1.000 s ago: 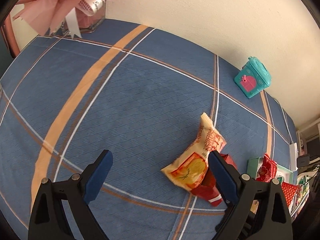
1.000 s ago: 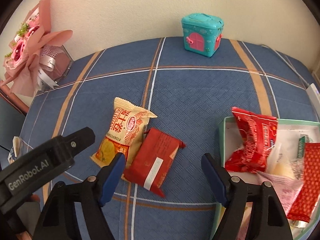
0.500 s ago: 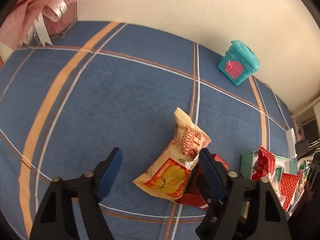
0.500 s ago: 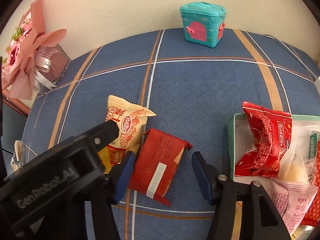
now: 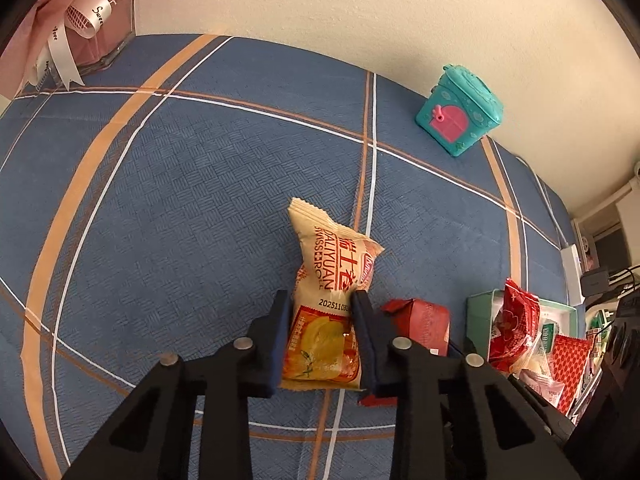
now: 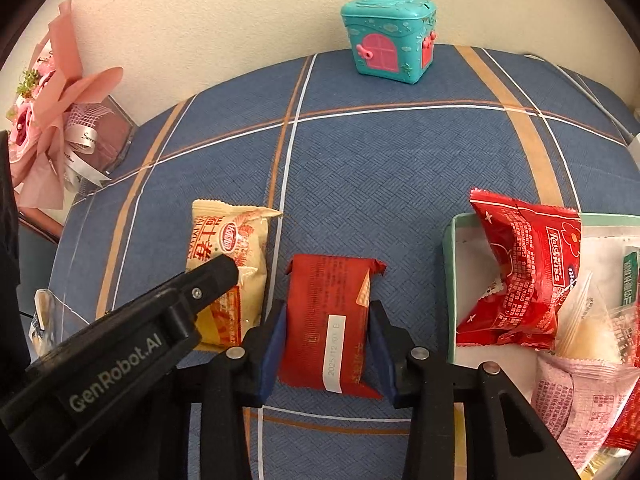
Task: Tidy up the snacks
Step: 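Grasp the yellow cream bun bag with the left tool while the right tool grasps the red box, then lift the bun bag and red box and carry them over the tray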
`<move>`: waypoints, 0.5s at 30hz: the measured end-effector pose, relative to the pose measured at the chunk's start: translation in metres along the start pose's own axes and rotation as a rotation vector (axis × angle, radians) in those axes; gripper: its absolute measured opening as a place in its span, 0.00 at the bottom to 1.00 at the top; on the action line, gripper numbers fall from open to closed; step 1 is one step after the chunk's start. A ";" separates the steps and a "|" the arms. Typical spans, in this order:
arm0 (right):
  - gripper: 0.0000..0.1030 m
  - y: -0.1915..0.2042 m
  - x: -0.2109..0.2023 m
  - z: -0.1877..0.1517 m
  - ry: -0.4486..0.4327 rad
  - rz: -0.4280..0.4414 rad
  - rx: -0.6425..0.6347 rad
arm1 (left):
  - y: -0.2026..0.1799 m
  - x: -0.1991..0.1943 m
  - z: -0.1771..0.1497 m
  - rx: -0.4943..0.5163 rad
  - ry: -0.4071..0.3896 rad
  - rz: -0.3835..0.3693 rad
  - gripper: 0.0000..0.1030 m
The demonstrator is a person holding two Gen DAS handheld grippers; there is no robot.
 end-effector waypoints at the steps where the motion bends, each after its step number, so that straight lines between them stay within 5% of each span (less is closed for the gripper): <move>1: 0.42 0.000 -0.001 -0.001 0.001 -0.001 0.000 | 0.001 -0.001 0.000 -0.005 -0.001 -0.002 0.29; 15: 0.41 -0.007 -0.027 -0.007 -0.005 -0.009 0.006 | 0.012 -0.036 -0.006 -0.045 -0.023 0.007 0.28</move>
Point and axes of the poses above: each gripper's, at about its wrist camera, not at the fingertips, and x roughly the way its jaws point, y to its left, z to its top, the point moved 5 cm from there along x, roughly the way its jaws point, and after that the axes turned 3 degrees about -y, right-handed, at the moved point
